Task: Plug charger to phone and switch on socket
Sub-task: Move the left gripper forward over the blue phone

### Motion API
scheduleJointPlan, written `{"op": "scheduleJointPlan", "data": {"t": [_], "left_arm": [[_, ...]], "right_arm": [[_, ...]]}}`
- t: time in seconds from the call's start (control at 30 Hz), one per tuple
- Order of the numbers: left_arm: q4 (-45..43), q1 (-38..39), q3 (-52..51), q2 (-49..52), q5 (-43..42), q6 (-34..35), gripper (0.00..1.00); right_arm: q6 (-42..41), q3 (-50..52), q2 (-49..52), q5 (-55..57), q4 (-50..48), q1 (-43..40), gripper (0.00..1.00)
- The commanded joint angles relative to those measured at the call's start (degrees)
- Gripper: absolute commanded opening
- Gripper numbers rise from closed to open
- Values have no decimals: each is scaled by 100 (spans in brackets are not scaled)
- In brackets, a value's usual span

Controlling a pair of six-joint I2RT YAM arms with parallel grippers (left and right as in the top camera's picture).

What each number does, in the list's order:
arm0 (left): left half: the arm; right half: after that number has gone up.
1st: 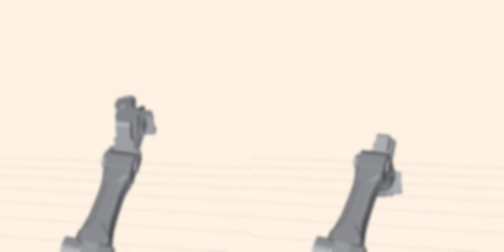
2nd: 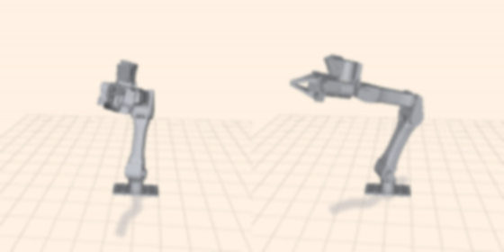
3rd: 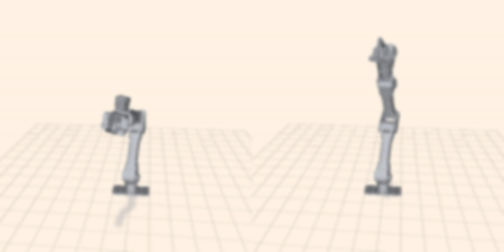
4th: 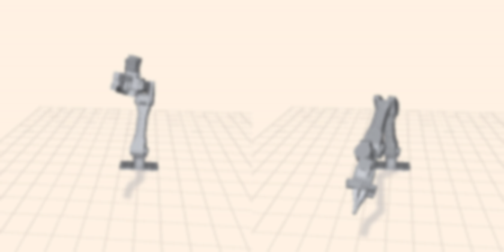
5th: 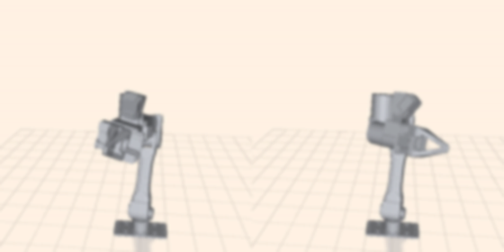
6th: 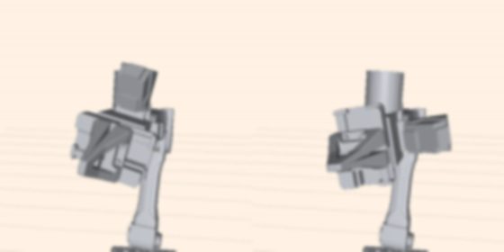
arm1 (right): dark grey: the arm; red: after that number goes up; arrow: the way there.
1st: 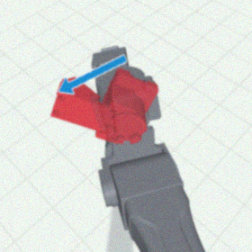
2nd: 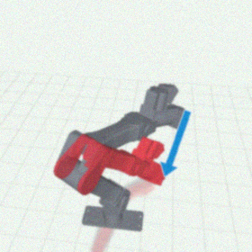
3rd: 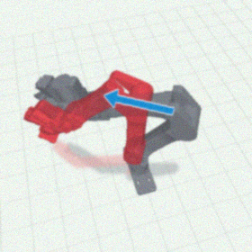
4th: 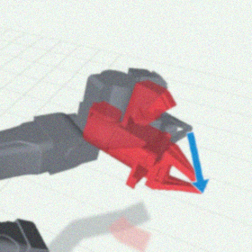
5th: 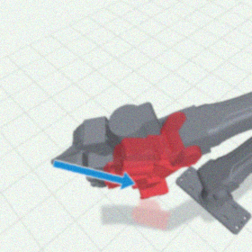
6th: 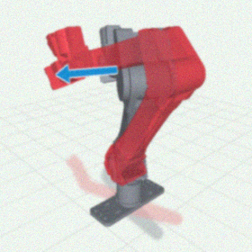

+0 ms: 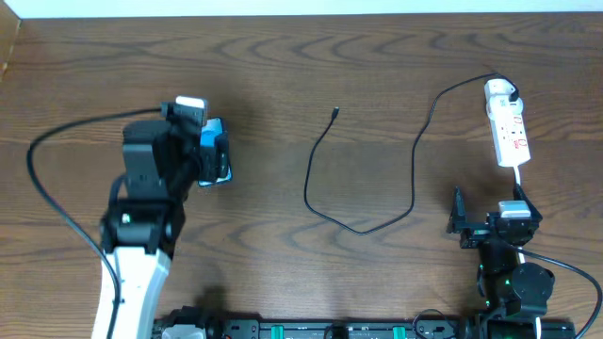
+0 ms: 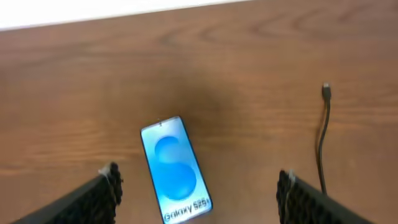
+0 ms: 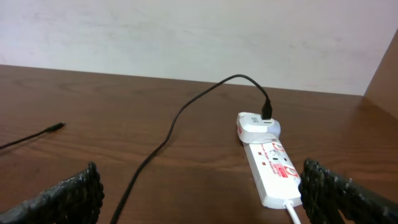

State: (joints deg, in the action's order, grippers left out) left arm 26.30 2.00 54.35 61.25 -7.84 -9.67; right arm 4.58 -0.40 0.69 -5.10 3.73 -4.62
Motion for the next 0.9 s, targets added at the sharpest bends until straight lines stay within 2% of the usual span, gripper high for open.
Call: {"op": "scheduleJointPlan", "data": {"t": [0.0, 0.27, 0.53, 0.87], "left_arm": [[444, 22, 734, 450, -79, 98, 81], [1792, 22, 2168, 1510, -83, 103, 81], [3296, 22, 3491, 2691, -448, 118, 81], [3543, 22, 3523, 3202, -527, 122, 81]], "right_arm": [[-70, 9, -37, 26, 26, 37, 99], [-70, 9, -37, 26, 26, 37, 99], [-70, 9, -37, 28, 26, 37, 99], [-70, 9, -37, 26, 26, 37, 99]]}}
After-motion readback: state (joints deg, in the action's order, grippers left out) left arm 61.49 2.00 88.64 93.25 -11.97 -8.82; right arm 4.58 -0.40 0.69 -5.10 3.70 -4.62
